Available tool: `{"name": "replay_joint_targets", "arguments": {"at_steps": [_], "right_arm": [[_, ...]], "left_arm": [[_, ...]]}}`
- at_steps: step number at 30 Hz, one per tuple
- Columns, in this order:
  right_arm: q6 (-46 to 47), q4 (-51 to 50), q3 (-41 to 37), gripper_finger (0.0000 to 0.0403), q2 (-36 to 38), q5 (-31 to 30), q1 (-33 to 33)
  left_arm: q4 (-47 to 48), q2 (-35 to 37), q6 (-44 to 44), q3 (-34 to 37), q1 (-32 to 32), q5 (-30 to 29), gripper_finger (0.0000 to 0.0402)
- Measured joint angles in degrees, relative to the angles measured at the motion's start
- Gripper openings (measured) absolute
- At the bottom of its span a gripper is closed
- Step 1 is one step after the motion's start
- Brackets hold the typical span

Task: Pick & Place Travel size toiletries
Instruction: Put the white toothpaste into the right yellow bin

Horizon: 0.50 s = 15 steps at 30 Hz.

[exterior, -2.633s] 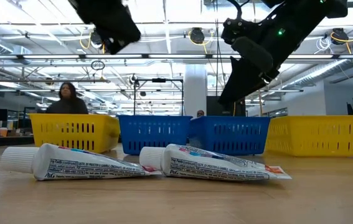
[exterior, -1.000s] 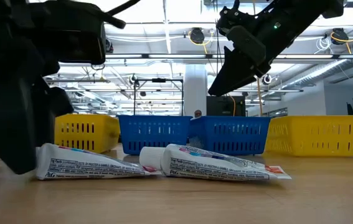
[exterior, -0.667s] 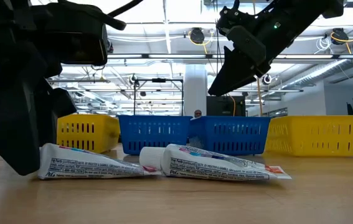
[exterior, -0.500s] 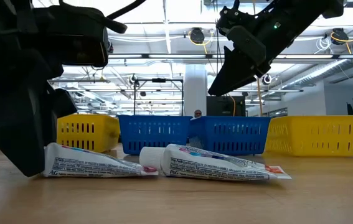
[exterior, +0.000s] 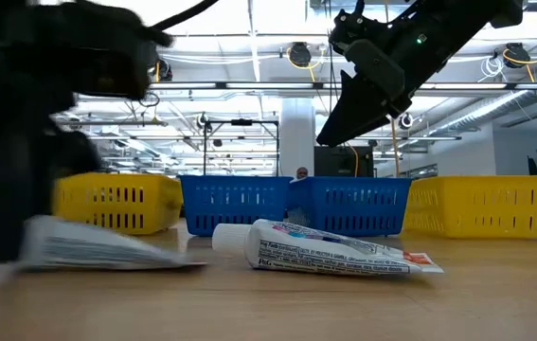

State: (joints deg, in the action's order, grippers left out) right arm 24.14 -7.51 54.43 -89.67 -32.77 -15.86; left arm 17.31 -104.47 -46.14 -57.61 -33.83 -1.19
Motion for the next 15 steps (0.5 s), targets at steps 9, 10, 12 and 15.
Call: {"name": "replay_joint_targets", "arguments": {"at_steps": [9, 10, 12, 15], "right_arm": [[-1.0, 0.1, 0.0, 0.0212, 0.0, 0.0, 0.0], [-1.0, 0.3, 0.0, 0.0212, 0.0, 0.0, 0.0], [-1.1, 1.3, 0.0, 0.0212, 0.0, 0.0, 0.0], [-1.1, 4.6, 0.0, 0.0212, 0.0, 0.2, 0.0]], "left_arm": [[5.8, 8.1, 0.3, 0.1, -0.4, -10.6, 0.0039], [5.9, 8.9, 0.6, 0.0, -0.4, -12.3, 0.0039], [5.9, 10.2, 1.1, 0.0, -0.4, -15.8, 0.0039], [5.9, 11.4, 3.2, 0.0, -0.3, -20.2, 0.0039]]}}
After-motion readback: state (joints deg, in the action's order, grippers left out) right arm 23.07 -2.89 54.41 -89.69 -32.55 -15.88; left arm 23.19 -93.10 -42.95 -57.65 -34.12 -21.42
